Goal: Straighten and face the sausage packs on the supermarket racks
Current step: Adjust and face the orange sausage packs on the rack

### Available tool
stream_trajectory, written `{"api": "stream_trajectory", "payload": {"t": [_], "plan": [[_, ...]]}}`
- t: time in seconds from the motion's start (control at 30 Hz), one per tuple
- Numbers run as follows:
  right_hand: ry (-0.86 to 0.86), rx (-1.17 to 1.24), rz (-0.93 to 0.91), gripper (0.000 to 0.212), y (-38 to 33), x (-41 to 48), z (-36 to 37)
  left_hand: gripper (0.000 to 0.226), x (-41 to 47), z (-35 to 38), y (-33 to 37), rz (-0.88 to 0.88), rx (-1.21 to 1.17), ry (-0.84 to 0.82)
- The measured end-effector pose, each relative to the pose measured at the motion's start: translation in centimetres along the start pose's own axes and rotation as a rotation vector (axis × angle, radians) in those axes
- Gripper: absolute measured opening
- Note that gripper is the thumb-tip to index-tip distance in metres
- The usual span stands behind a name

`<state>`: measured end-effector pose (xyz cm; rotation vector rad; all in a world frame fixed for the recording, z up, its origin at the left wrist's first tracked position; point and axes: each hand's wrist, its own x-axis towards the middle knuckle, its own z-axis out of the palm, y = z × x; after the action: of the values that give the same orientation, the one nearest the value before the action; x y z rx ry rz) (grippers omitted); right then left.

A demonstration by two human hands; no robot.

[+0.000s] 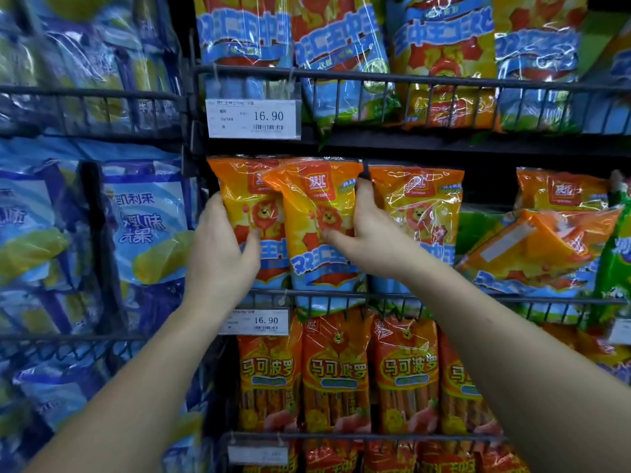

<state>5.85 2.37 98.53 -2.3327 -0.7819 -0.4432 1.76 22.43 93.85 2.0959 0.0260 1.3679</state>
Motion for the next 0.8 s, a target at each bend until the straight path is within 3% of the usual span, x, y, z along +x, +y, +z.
{"api": "stream_trajectory", "payload": {"t": [0.1,0.33,0.5,0.63,0.8], "plan": [[0.083,0.111,0.038,0.084,1.0,-0.3,1.8,0.031,0.3,0.0,-0.8,-0.020,0.153,0.013],[0.275,0.131,0.001,0.077,1.6,-0.9,4.3,0.033,0.1,0.6,-1.9,-0.053,0.073,-0.041],[0.312,0.046,0.030,0.088,1.6,-2.7,5.1,0.062,-2.1,0.5,-1.3,-0.069,0.121,0.010],[0.343,-0.017,-0.010,0.097,2.1,-4.1,5.6,0.064,-3.9,0.1,0.1,0.026,0.157,0.135],[0.388,-0.064,-0.099,0.088,3.1,-5.7,5.2,0.059,-5.0,0.8,2.8,0.191,0.153,0.199]]}}
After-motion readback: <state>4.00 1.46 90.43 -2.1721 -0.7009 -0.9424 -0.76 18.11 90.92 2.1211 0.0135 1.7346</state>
